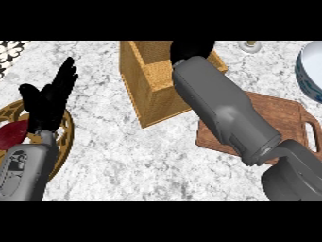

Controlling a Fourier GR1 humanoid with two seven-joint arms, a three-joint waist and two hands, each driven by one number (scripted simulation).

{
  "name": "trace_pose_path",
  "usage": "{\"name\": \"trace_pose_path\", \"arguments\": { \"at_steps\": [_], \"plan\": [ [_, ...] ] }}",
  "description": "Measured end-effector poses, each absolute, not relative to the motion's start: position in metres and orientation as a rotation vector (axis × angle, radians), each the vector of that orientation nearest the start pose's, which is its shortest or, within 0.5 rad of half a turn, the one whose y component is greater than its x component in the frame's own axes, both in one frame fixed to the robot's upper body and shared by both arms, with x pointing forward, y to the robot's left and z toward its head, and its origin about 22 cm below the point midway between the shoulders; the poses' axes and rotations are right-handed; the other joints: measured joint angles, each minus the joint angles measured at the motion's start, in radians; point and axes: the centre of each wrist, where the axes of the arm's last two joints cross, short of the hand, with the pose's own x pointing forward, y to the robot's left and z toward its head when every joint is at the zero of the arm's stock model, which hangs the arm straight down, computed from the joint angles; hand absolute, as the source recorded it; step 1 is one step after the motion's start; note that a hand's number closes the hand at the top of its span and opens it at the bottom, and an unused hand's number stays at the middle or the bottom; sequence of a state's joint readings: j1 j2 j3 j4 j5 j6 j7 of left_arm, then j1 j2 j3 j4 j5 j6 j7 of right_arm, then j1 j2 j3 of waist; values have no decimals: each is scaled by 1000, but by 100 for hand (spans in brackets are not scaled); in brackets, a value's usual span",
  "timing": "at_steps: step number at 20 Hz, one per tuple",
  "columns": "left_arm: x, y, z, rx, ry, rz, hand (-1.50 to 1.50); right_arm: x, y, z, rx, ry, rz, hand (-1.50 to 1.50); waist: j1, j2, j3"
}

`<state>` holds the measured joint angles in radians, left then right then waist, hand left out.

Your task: Pick the bell pepper from the cutting board and place it in the basket

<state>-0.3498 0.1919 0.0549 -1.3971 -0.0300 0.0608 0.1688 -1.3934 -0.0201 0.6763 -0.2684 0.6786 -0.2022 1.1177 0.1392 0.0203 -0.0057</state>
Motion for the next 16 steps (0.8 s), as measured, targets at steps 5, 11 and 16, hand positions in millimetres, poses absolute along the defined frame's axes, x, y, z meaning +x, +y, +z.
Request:
{"name": "trace_pose_path", "arguments": {
  "at_steps": [5,11,16],
  "plan": [
    [324,254,65,190,-1564,-139,0,439,-24,135,-1453,-824,778,150,-4,-3,-1],
    [321,250,60,189,-1562,-133,0,439,-27,131,-1393,-788,756,150,-5,-7,-1],
    [319,252,57,188,-1559,-125,0,440,-32,128,-1371,-753,733,-150,-7,-10,-2]
  ]
}}
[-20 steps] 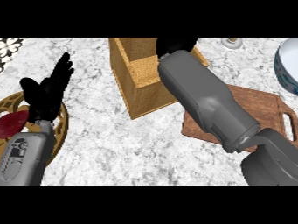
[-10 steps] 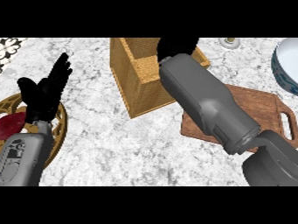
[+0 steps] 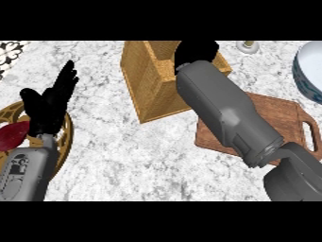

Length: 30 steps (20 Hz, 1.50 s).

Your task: Pick the bell pepper from the cutting board and place it in the basket

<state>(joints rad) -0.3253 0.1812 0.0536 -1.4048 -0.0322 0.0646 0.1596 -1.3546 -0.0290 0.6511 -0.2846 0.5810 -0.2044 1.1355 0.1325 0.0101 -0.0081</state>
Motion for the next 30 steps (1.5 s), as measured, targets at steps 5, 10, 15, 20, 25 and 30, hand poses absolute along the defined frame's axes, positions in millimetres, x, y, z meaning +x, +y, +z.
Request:
{"name": "trace_pose_path", "arguments": {
  "at_steps": [5,10,15,20,25,30],
  "plan": [
    [317,253,58,199,-1560,-123,0,440,-28,132,-1373,-804,679,-150,-7,4,2],
    [315,254,56,206,-1550,-114,0,438,-20,139,-1356,-937,588,-150,-21,7,5],
    [311,262,49,229,-1533,-96,0,439,-12,159,-1323,-1088,423,-150,-46,-1,6],
    [308,274,48,251,-1519,-73,0,440,-14,159,-1269,-1167,269,-150,-80,-13,7],
    [301,284,45,268,-1499,-53,0,439,-20,146,-1202,-1220,119,-150,-106,-27,7],
    [294,295,40,293,-1482,-31,0,430,-23,124,-1141,-1257,47,-150,-134,-37,7]
  ]
}}
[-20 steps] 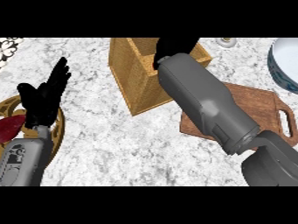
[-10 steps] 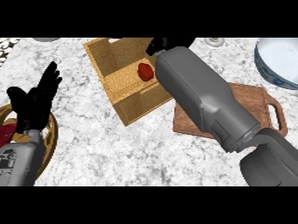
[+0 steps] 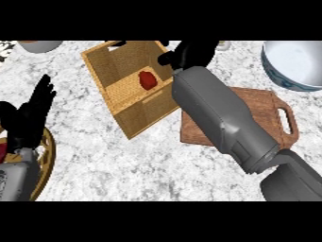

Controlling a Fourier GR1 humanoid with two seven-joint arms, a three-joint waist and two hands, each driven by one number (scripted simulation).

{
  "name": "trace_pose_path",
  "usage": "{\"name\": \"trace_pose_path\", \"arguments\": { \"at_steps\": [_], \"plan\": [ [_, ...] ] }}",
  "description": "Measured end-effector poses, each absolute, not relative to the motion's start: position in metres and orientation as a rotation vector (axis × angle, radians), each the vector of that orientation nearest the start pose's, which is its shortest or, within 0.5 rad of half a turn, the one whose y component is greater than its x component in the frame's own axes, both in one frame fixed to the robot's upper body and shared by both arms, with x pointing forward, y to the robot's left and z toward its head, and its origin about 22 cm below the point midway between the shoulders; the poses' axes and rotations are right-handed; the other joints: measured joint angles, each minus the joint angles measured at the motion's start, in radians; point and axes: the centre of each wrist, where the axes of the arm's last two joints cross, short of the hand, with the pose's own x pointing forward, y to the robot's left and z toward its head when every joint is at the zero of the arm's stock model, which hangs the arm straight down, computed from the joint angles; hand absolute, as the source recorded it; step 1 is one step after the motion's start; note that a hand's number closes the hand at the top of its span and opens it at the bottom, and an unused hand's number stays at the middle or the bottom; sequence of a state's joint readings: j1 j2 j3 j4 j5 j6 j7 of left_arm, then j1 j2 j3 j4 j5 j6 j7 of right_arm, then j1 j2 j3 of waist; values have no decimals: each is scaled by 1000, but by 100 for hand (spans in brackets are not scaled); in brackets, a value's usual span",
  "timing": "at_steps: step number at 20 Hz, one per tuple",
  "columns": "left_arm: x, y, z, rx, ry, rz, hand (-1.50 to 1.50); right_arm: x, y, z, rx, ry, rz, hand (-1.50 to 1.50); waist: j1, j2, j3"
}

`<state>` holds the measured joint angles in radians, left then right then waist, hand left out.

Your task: Pick the bell pepper from the cutting board and place it in the basket

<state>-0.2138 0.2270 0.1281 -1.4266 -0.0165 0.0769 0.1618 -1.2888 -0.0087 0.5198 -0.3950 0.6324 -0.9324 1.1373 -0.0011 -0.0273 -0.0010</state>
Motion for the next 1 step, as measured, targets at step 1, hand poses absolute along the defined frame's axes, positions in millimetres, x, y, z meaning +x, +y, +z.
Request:
{"name": "trace_pose_path", "arguments": {
  "at_steps": [1],
  "plan": [
    [293,295,39,291,-1481,-31,0,427,-23,119,-1129,-1267,39,-150,0,-2,0]
  ]
}}
